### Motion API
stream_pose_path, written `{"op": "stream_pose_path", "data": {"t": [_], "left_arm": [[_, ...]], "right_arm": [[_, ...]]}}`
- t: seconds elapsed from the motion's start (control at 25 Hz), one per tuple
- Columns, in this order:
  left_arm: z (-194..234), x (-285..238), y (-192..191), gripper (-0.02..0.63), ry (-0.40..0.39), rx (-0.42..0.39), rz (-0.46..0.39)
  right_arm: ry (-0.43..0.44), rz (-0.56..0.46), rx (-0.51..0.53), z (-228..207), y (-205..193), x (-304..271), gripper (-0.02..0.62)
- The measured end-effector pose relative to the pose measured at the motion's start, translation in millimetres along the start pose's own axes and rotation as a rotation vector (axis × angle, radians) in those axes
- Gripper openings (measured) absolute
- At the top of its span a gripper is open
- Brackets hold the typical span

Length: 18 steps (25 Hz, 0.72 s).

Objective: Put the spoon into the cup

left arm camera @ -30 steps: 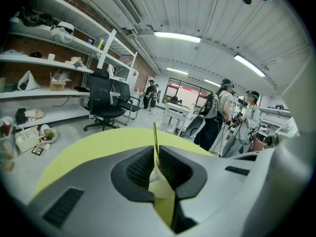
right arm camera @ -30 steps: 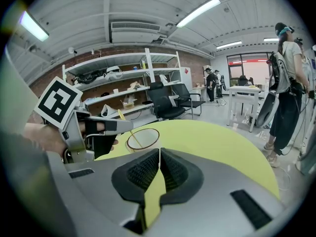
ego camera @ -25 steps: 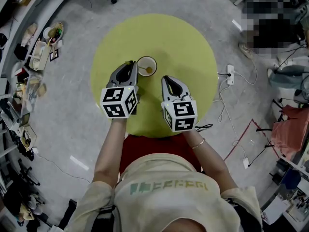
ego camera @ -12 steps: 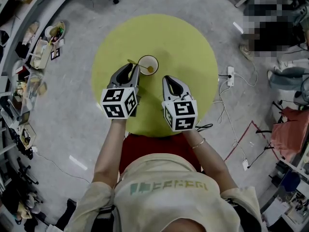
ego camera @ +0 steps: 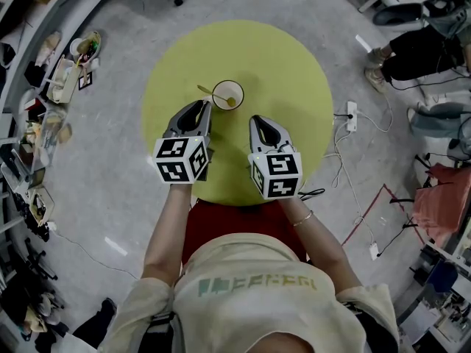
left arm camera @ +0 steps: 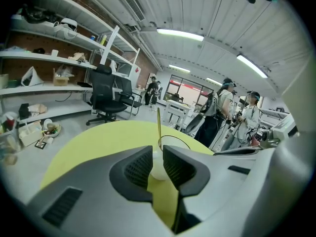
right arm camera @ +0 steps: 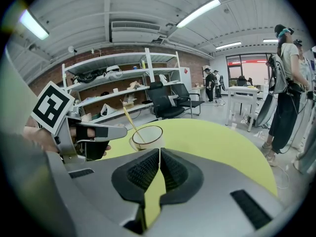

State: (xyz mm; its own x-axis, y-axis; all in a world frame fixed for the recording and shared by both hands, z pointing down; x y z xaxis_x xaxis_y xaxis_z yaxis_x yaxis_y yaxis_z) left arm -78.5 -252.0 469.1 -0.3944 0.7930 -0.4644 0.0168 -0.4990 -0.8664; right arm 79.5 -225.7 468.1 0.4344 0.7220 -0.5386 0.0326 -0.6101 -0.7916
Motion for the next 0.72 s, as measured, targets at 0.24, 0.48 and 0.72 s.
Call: {"op": "stream_pose_path", "data": {"t": [0.24, 0.48, 0.72], "left_arm": [[1, 14, -8, 0.077, 0.000, 0.000, 0.007], [0, 31, -15, 0.065, -0.005, -0.014, 0.007], [-1, 49, -19, 0.043, -0.007, -0.033, 0.004]], "right_arm": [[-0.007, -0.002, -0.001, 7, -6, 7, 0.037], [-0.011, -0.014, 0.000, 18, -11, 15, 0.037], [-0.020, -0.025, 0.001, 27, -17, 26, 0.037]]}}
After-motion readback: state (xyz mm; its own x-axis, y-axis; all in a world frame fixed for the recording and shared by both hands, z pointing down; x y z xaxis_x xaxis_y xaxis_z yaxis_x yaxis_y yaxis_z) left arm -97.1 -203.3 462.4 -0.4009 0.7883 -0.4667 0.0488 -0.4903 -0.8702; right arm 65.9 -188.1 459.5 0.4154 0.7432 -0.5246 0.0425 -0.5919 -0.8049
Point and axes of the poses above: the fingertips, and each gripper's own axes: x backward along the fingers, z to its left, y out of its top, the point moved 5 cm from there along x, backward along the fingers, and after that the axes turned 9 degrees about -x, right-handed, at the moved point
